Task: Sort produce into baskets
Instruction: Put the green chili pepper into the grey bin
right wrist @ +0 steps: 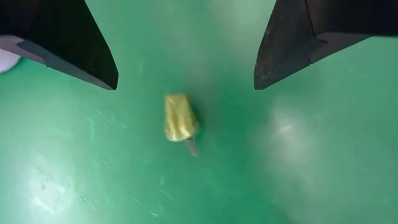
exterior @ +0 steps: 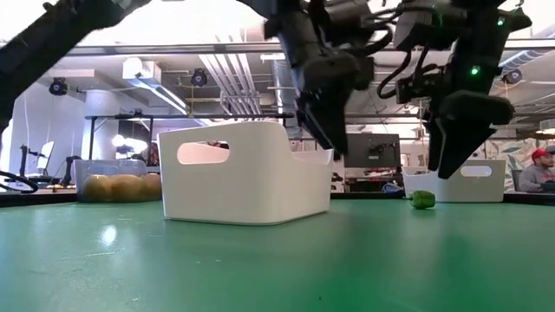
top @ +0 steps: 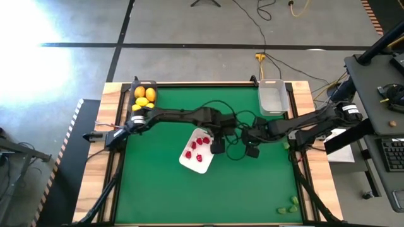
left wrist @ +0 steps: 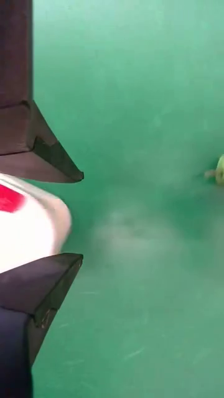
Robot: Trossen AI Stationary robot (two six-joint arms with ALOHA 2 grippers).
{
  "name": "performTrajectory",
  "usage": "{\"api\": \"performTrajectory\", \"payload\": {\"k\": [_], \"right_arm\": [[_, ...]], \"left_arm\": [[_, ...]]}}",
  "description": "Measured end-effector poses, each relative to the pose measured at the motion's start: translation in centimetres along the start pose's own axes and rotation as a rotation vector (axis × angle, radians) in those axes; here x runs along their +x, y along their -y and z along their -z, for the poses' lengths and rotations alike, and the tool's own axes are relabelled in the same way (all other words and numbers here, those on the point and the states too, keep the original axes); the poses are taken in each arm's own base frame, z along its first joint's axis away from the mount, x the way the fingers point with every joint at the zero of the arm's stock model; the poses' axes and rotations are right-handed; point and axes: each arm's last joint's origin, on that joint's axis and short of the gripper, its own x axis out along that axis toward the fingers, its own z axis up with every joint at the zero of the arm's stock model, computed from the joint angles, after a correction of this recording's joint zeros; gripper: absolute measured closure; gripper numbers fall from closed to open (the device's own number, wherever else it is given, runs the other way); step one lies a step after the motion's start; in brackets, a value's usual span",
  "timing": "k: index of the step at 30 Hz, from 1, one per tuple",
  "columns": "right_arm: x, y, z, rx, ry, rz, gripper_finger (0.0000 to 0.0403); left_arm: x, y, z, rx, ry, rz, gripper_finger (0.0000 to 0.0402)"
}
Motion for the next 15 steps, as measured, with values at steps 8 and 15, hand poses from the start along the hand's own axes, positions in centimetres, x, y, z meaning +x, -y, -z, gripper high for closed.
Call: {"api": "performTrajectory", "payload": {"k": [8, 15], "right_arm": [[0.5, 0.1, 0.1, 0.022, 0.020, -0.003, 0.0035], [2.3, 1.3, -0.1, 0.063, 0.049, -0.039, 0.0058]], "left_arm": [[-6.3, 0.5, 5.4, -0.027, 0.237, -0.029, 0.0224], [-10.7, 1.6, 13.0, -0.022, 0.622, -0.021, 0.0224]]}}
